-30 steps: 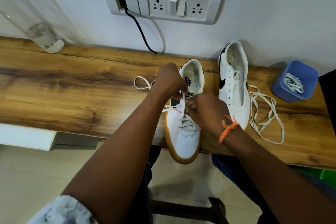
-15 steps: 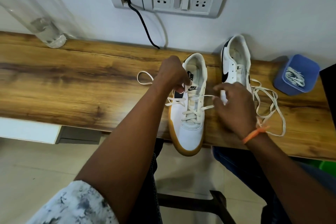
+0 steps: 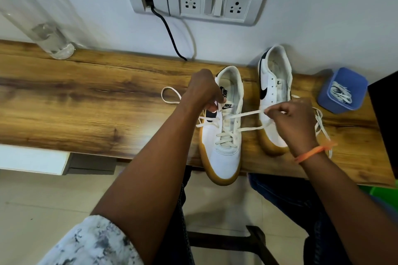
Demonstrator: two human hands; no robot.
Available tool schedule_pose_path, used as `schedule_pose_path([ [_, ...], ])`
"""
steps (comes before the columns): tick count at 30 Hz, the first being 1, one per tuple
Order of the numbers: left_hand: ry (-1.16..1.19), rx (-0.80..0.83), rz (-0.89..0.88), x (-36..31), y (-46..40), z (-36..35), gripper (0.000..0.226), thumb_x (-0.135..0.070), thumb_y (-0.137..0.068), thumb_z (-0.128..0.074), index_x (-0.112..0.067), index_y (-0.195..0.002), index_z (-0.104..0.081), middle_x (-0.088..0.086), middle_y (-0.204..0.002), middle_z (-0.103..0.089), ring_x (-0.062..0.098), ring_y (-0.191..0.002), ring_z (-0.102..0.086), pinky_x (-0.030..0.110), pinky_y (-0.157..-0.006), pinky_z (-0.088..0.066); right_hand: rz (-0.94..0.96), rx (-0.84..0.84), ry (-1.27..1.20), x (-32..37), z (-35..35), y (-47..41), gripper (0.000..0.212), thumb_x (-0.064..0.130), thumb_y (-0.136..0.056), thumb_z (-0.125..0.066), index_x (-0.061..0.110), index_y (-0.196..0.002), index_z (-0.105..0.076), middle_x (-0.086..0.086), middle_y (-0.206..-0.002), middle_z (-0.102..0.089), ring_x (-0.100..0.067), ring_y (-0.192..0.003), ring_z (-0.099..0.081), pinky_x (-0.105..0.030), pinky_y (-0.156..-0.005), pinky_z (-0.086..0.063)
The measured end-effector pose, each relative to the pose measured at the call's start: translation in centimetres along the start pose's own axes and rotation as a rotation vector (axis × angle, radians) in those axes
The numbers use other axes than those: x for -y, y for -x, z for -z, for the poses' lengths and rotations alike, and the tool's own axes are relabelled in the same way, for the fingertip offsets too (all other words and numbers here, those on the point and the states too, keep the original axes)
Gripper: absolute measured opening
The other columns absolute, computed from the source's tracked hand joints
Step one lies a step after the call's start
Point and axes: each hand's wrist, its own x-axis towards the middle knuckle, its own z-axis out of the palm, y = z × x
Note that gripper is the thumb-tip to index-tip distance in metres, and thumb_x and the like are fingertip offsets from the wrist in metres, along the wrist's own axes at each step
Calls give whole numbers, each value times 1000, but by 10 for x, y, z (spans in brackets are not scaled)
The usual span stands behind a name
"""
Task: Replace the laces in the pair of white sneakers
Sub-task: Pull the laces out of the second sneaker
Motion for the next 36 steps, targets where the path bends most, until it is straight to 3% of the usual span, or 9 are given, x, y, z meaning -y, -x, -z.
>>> schedule_pose_path([
  [3,-20,0,-1,-2,1,0,26,1,-73,-84,4,-84,-60,19,-67,-69,26,-52,-71,37,-48,-59,-28,-58,160,3,-1,6,11,25,-80,-70,17,-85,-75,-12,-110,-54,-23,-102,-52,-23,-80,-34],
  [6,-13,-2,5,-1,-1,-1,30,0,-72,-85,7,-89,-61,19,-68,-69,29,-54,-71,44,-53,-61,224,-110,385,30,-24,26,25,19,-76,-73,17,-101,-72,-14,-123,-42,-33,-113,-42,-36,-89,-36],
  [10,2,-6,21,-1,-3,-2,38,-2,-70,-87,9,-95,-60,21,-70,-70,32,-57,-72,50,-58,-61,298,33,510,39,-59,33,14,21,-73,-77,24,-87,-75,-10,-127,-47,-33,-115,-34,-47,-88,-33],
  [13,-3,-7,21,-1,-3,-2,37,-3,-70,-87,8,-93,-60,21,-71,-70,32,-57,-72,50,-59,-61,271,56,409,39,-60,33,5,21,-74,-79,23,-75,-75,-7,-120,-49,-30,-113,-35,-46,-85,-31],
  [17,-8,2,19,1,-4,-1,30,-1,-71,-86,7,-86,-61,22,-69,-70,31,-57,-72,49,-60,-61,133,-16,235,29,-25,19,4,25,-77,-78,26,-74,-75,-3,-113,-46,-31,-114,-43,-47,-92,-34],
  [21,-28,24,20,-1,-2,-2,25,0,-73,-84,4,-74,-59,23,-68,-71,31,-58,-73,47,-62,-62,22,5,264,16,-5,15,11,29,-80,-76,34,-74,-69,5,-106,-38,-26,-111,-44,-51,-94,-37],
  [26,-52,3,14,-3,-1,-2,21,5,-73,-80,4,-73,-59,19,-56,-68,28,-51,-71,47,-56,-61,184,-44,347,30,-13,17,6,22,-77,-72,27,-81,-72,-6,-119,-45,-35,-115,-43,-51,-91,-39],
  [30,-47,-46,-18,-5,4,-2,15,11,-72,-72,5,-72,-58,20,-55,-64,28,-48,-69,47,-54,-60,265,100,371,38,-30,21,18,28,-75,-74,28,-93,-74,-9,-128,-44,-37,-120,-40,-50,-94,-36],
  [36,-70,-57,-60,-10,7,-4,18,10,-72,-70,0,-65,-57,22,-58,-67,28,-50,-70,40,-55,-62,337,149,445,33,-42,23,3,24,-79,-75,23,-82,-75,-9,-124,-48,-35,-112,-49,-44,-84,-42],
])
